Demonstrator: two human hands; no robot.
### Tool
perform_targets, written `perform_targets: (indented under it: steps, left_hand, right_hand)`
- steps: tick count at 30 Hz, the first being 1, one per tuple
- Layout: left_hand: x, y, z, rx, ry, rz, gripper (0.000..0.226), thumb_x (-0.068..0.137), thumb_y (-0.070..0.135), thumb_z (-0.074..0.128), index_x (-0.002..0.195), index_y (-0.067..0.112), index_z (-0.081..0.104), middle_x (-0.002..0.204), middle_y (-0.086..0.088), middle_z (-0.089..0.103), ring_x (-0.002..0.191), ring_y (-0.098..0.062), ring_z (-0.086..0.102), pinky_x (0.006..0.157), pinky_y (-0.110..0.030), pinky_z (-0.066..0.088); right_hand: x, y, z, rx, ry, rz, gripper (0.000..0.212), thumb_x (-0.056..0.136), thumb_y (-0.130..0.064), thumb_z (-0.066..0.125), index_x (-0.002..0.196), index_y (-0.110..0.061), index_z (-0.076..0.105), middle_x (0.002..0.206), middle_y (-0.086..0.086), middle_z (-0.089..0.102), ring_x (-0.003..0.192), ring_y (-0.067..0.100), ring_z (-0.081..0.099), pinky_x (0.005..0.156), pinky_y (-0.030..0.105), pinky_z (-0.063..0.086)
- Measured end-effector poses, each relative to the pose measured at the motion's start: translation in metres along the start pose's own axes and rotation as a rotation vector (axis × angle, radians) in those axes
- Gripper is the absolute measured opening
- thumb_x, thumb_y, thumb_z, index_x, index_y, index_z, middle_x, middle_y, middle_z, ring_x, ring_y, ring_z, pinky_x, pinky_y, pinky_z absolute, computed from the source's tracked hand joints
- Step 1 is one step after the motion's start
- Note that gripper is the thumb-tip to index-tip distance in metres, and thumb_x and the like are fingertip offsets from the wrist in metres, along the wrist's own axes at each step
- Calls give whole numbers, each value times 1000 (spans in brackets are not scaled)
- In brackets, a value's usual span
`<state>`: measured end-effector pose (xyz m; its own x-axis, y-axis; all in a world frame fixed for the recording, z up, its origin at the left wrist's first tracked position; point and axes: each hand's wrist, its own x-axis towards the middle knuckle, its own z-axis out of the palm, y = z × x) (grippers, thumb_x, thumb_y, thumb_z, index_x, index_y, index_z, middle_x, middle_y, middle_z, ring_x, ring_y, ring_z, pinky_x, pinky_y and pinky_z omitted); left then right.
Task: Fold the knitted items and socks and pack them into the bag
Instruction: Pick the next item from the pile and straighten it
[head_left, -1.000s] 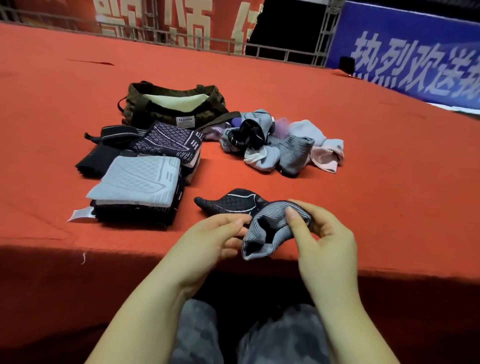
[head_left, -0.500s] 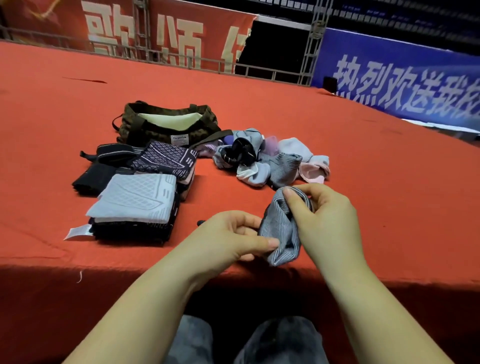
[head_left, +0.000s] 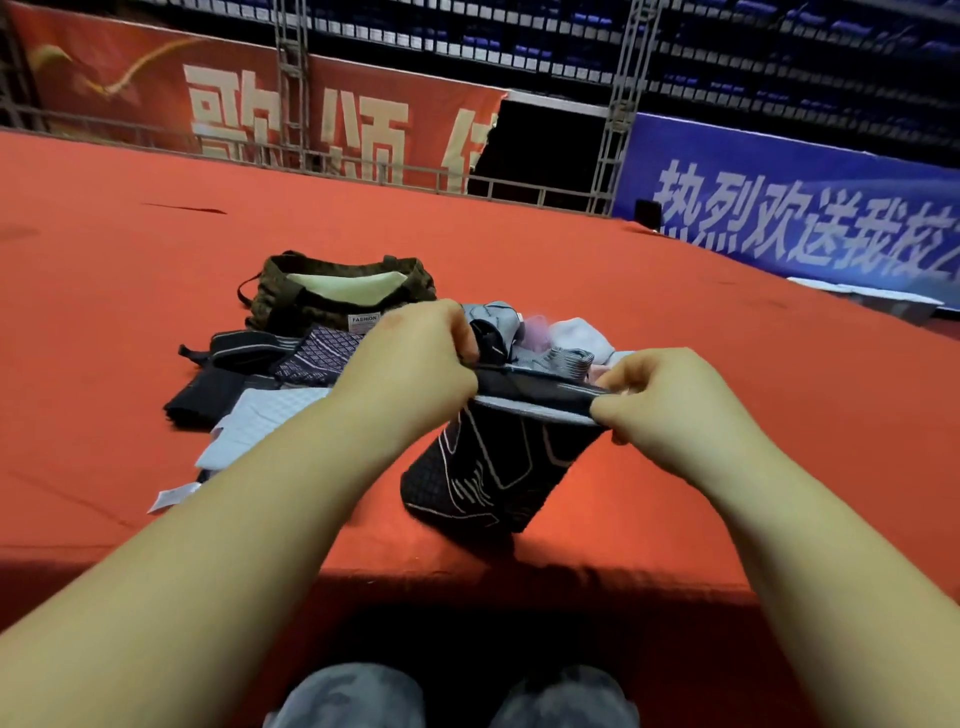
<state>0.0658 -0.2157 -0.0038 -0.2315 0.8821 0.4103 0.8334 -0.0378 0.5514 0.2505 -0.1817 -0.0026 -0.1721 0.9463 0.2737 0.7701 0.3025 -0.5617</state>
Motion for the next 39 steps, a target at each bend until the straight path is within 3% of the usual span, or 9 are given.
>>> perform_targets:
  steps: [4,9,13,17,24,27,32,35,39]
  left_hand:
    - [4,9,-5,124,-56,7,22,77,6,51,92,20,59,103,-2,63,90,-22,59,67,-25,44]
    - [4,15,-17,-507,-196,-234,24,82,-6,46,88,10,61,73,-13,58,32,-9,45,33,-12,34]
    - [1,17,-20,-804,-233,-400,29,81,-5,49,99,8,67,62,-4,52,33,-3,45,37,-11,39]
    - [1,23,-21,-1079,-238,-510,19,86,-3,49,89,10,63,72,-3,53,33,-1,47,37,-10,41]
    - [7,20,-32,-1650,-149,-666,7,89,-6,51,96,-3,51,91,-14,54,64,-18,64,54,-27,59]
    - [8,13,-30,-1534,-211,-650,9,89,2,58,89,-5,51,86,-12,59,56,-14,65,54,-20,57]
    - [3,-27,-10,-803,-459,-467,28,72,52,68,82,25,67,60,10,56,44,-4,27,44,-17,12]
    - [-6,-44,17,-868,-577,-385,47,64,48,75,98,16,70,93,-1,68,76,-19,60,69,-21,40]
    - [-7,-48,52,-1032,-341,-440,25,87,15,62,107,2,66,106,-15,71,104,-30,65,97,-41,49]
  right_hand:
    - [1,-5,4,-74,38,22,25,77,-15,58,60,-31,50,75,-5,57,100,22,54,78,31,46]
    - [2,9,10,216,-59,-22,6,85,-32,60,90,-33,62,88,-17,63,97,6,59,83,22,46]
    - [-8,22,26,693,-348,-101,43,74,-54,69,109,-30,65,100,-21,68,110,-2,58,83,11,46]
    - [-27,16,43,742,-380,-245,95,53,-61,80,135,-29,44,129,-14,58,124,2,50,103,27,40]
    - [-26,-6,55,889,-134,-121,12,90,-12,61,98,-21,64,97,-7,73,90,5,67,78,17,52]
    - [-20,-6,54,950,-162,8,14,94,-12,54,94,-19,65,97,1,73,93,19,68,86,33,52]
    - [-16,4,46,1116,-410,147,16,96,-13,48,96,-11,65,91,11,71,75,22,66,72,33,56]
    - [-11,14,49,1130,-517,252,25,94,-23,51,103,-5,65,98,16,71,77,25,67,72,34,57]
    - [-4,25,60,1044,-594,277,32,92,-34,52,106,-8,67,102,10,72,81,21,68,74,31,56]
